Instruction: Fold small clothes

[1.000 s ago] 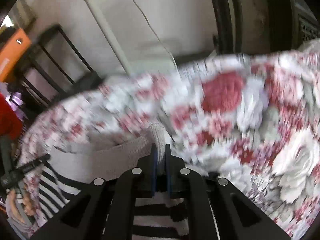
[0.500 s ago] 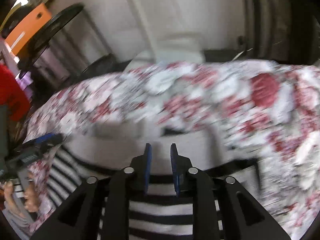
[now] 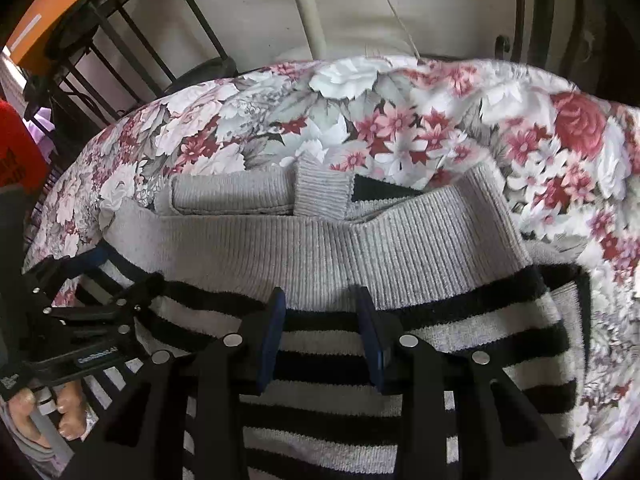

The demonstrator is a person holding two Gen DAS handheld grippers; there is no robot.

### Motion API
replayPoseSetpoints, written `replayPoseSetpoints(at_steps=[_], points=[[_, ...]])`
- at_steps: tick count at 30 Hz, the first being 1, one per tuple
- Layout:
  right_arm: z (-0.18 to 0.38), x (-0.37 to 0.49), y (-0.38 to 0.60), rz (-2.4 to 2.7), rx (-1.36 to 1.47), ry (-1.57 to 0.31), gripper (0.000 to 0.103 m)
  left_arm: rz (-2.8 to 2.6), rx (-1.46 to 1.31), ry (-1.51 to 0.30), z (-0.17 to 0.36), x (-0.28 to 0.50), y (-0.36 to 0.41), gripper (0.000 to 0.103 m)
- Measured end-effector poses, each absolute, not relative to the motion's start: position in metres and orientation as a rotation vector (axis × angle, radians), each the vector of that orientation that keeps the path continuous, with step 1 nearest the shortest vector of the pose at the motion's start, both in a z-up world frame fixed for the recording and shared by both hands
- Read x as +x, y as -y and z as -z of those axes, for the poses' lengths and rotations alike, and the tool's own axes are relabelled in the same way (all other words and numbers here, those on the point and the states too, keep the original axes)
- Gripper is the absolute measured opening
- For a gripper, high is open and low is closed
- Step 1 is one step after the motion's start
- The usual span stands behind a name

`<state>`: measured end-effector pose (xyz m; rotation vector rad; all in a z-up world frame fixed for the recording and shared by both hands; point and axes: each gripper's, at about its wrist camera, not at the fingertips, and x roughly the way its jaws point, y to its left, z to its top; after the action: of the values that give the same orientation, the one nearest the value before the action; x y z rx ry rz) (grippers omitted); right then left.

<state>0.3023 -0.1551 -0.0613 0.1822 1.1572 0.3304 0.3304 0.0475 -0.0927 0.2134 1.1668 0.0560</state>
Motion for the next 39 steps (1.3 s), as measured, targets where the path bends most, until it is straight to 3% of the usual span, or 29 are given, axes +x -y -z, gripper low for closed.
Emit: replayPoseSetpoints(at_steps=[9, 13, 15, 17, 21, 23, 26, 30, 33, 34, 35, 37, 39], points=[[0.034, 0.281, 0.158, -0.485, 0.422, -1.167, 0.037, 0.204, -0.055, -1.19, 0.059, 0.308, -0.045, 0.09], [0.063, 0.284, 0.172, -0.501, 0.603, -1.282, 0.04, 0.078, 0.042, -1.269, 0.09, 0.304, -0.051, 0.092], [0.083, 0.282, 0.197, -0.477, 0.712, -1.285, 0.027, 0.099, -0.01, -1.279, 0.099, 0.303, -0.06, 0.088], [0.099, 0.279, 0.24, -0.417, 0.845, -1.267, 0.006, 0.08, -0.001, -1.259, 0.086, 0.303, -0.067, 0.075], [0.099, 0.259, 0.324, -0.162, 0.955, -1.173, 0.0, 0.003, -0.116, -1.22, 0.068, 0.303, -0.104, 0.069], [0.082, 0.25, 0.331, -0.126, 0.937, -1.15, 0.009, -0.004, -0.177, -1.223, 0.059, 0.296, -0.109, 0.069], [0.041, 0.241, 0.295, -0.187, 0.779, -1.108, 0.046, 0.0, -0.097, -1.172, 0.031, 0.273, -0.085, 0.09], [0.028, 0.225, 0.224, -0.439, 0.736, -1.163, 0.049, 0.139, -0.051, -1.16, 0.02, 0.247, -0.053, 0.098], [0.06, 0.206, 0.183, -0.455, 0.595, -1.328, 0.054, 0.062, 0.106, -1.266, 0.057, 0.233, -0.037, 0.098], [0.069, 0.203, 0.184, -0.446, 0.575, -1.342, 0.048, 0.017, 0.154, -1.314, 0.075, 0.229, -0.04, 0.099], [0.075, 0.2, 0.189, -0.449, 0.581, -1.339, 0.033, 0.003, 0.171, -1.356, 0.091, 0.226, -0.048, 0.099], [0.082, 0.199, 0.218, -0.41, 0.657, -1.356, 0.017, 0.024, 0.122, -1.349, 0.091, 0.221, -0.061, 0.099], [0.082, 0.194, 0.258, -0.325, 0.77, -1.336, 0.015, -0.076, 0.181, -1.317, 0.075, 0.216, -0.074, 0.099]])
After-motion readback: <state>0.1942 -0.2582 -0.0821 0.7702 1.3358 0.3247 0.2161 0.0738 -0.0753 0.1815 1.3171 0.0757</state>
